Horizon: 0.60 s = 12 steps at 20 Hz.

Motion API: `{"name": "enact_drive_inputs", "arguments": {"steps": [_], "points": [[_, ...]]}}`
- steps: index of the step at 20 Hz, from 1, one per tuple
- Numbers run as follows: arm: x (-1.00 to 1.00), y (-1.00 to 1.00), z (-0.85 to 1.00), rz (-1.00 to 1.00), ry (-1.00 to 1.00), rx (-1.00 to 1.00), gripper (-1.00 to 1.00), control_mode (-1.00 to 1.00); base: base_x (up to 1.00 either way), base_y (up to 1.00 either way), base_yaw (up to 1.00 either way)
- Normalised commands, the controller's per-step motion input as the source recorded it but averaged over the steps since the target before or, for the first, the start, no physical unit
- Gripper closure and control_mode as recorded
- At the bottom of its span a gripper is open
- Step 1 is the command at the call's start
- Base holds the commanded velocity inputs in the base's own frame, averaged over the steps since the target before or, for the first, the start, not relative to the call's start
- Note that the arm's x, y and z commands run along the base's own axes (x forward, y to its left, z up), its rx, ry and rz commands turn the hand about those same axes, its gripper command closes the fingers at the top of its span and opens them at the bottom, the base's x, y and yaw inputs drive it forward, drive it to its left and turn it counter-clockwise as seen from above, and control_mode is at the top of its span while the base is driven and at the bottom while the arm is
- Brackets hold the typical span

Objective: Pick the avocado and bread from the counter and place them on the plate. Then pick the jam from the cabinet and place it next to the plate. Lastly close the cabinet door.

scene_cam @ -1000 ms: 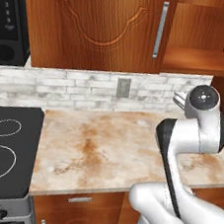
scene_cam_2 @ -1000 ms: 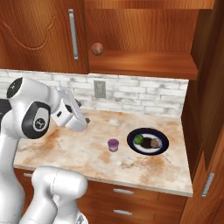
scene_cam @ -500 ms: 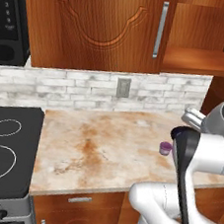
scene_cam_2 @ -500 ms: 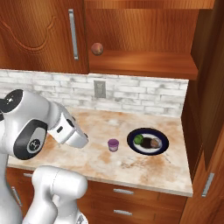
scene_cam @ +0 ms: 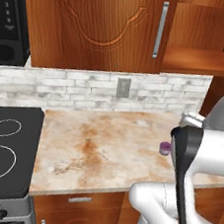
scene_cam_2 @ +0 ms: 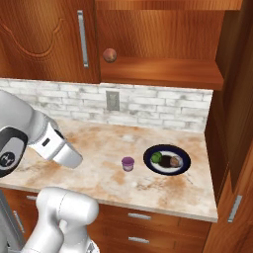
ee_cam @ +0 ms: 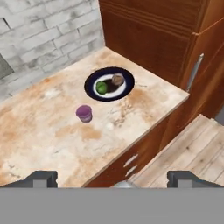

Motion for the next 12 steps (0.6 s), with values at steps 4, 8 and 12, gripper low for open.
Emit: {"name": "enact_drive_inputs", "arguments": {"steps": [4,8,12], "points": [[-0.34,0.36,-0.59,0.29,0.23,-0.10,-1.00,-1.00,0.00,0.00,0.00],[-0.05,0.14,-1.00,0.45,0.05,-0.10,-1.00,-1.00,0.00,0.00,0.00],[0.05,0.03,-0.40,0.29,-0.43,-0.06,-1.00,-1.00,0.00,0.00,0.00]]}}
